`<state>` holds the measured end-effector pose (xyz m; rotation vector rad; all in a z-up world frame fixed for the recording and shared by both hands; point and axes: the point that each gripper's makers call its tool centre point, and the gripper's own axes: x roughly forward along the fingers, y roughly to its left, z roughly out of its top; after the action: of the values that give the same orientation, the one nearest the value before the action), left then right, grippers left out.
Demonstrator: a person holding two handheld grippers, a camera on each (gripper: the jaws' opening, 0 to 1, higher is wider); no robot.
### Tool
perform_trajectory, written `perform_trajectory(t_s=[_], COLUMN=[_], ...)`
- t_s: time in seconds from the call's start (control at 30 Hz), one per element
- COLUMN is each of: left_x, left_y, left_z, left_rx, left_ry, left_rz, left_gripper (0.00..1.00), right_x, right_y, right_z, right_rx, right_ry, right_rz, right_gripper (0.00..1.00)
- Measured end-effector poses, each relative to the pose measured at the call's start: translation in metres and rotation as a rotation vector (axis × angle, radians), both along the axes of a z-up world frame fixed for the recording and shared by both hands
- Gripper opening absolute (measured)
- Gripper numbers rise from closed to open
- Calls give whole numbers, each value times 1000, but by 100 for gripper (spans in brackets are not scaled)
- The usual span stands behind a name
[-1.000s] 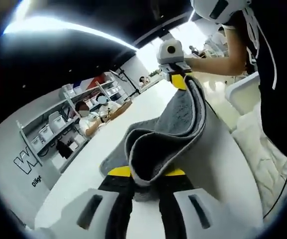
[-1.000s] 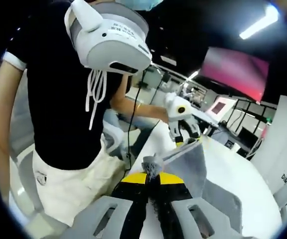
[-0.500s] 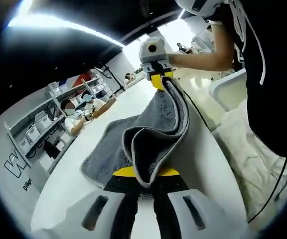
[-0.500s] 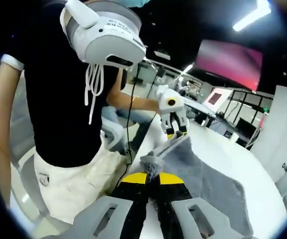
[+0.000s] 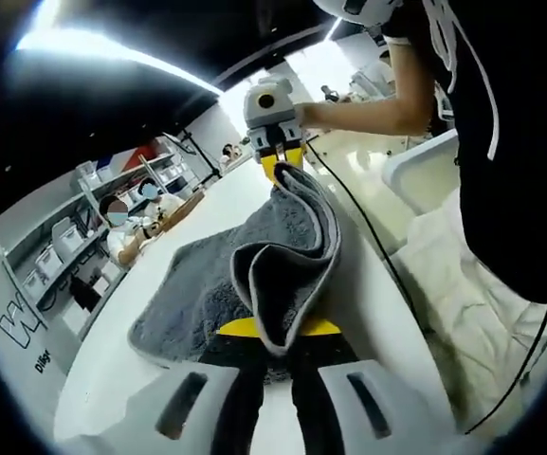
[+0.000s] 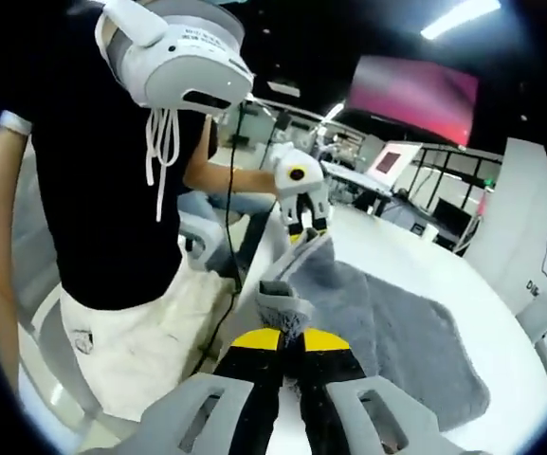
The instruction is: Open the folded towel by lifting each exposed corner and separating the folded layers until the towel lies flat within the target outline without major curled edges
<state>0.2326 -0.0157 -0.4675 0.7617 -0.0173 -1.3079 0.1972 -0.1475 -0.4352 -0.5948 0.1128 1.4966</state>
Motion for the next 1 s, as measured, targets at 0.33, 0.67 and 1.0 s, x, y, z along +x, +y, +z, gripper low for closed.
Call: perform_trajectory(t_s=[0.33, 0.67, 1.0], left_x=[-3, -8, -9], left_y=[-10, -16, -14], left_z=[-7, -10, -12], left_rx=[12, 22, 15], left_ry=[33, 27, 47], left_rz=[-16, -43, -39], left_gripper=[6, 5, 5], right_x=[4, 7, 4], right_y=[-16, -23, -24], right_z=[-15, -23, -29], right_rx=[-31, -56, -69], right_ry=[28, 55, 78], right_rz=[-46, -81, -91], right_gripper=[0, 0, 0])
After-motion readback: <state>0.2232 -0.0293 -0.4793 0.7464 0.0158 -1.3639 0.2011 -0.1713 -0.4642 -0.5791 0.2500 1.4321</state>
